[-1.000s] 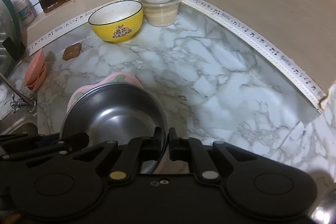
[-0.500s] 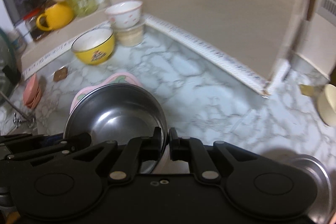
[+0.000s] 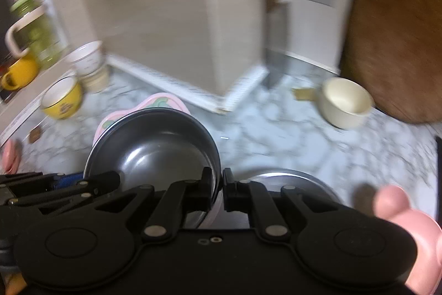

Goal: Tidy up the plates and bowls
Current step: 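Carry the dark pan and lower it into the steel bowl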

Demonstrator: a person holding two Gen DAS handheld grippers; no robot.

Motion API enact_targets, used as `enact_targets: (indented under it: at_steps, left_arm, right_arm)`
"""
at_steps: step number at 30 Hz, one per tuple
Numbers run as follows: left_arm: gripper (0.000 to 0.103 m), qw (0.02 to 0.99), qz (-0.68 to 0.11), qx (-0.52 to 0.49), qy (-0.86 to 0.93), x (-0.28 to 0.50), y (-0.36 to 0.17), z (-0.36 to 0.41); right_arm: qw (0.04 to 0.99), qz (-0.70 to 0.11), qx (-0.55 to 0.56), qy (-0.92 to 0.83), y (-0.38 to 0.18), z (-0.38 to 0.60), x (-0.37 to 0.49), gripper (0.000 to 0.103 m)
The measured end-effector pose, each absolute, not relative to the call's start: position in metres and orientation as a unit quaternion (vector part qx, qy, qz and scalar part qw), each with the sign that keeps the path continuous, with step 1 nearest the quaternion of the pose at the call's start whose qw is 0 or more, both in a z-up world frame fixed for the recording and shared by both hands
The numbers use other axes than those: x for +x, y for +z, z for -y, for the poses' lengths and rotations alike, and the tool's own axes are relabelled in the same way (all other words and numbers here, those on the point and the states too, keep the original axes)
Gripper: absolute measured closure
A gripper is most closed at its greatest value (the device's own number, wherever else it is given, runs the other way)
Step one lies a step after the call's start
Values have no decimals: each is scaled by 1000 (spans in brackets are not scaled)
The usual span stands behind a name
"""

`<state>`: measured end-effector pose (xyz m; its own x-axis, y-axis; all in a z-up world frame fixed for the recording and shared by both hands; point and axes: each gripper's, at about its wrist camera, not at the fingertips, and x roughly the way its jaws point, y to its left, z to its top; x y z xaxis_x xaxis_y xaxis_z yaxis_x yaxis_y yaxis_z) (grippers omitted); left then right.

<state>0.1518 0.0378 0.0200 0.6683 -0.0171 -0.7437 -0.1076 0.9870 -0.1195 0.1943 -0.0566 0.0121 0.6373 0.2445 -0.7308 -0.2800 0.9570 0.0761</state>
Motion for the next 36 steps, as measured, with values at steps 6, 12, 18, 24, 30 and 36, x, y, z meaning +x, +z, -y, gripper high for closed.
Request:
enact_targets:
  at_steps: [6, 12, 18, 24, 30, 36]
  left_arm:
    - [89, 902, -426, -64, -18, 170, 12, 6]
    - [89, 887, -455, -64, -38, 177, 2, 30]
    - [89, 878, -474, -54, -35, 179, -13, 37]
    - [89, 874, -482, -44, -29, 182, -24, 42]
    - [89, 876, -481, -33, -26, 185, -29, 48]
    - [89, 868, -494, -34, -24, 190, -39, 48]
  right_arm:
    - [907, -409, 3, 95, 4, 104, 192, 95]
    - [900, -430, 26, 66, -10, 135, 188, 95]
    - [891, -448, 33, 61, -25, 146, 185, 95]
    - [884, -462, 30, 64, -40, 147, 189, 95]
    - [884, -463, 31, 62, -44, 148, 192, 95]
    - [882, -467, 31, 59, -50, 149, 198, 95]
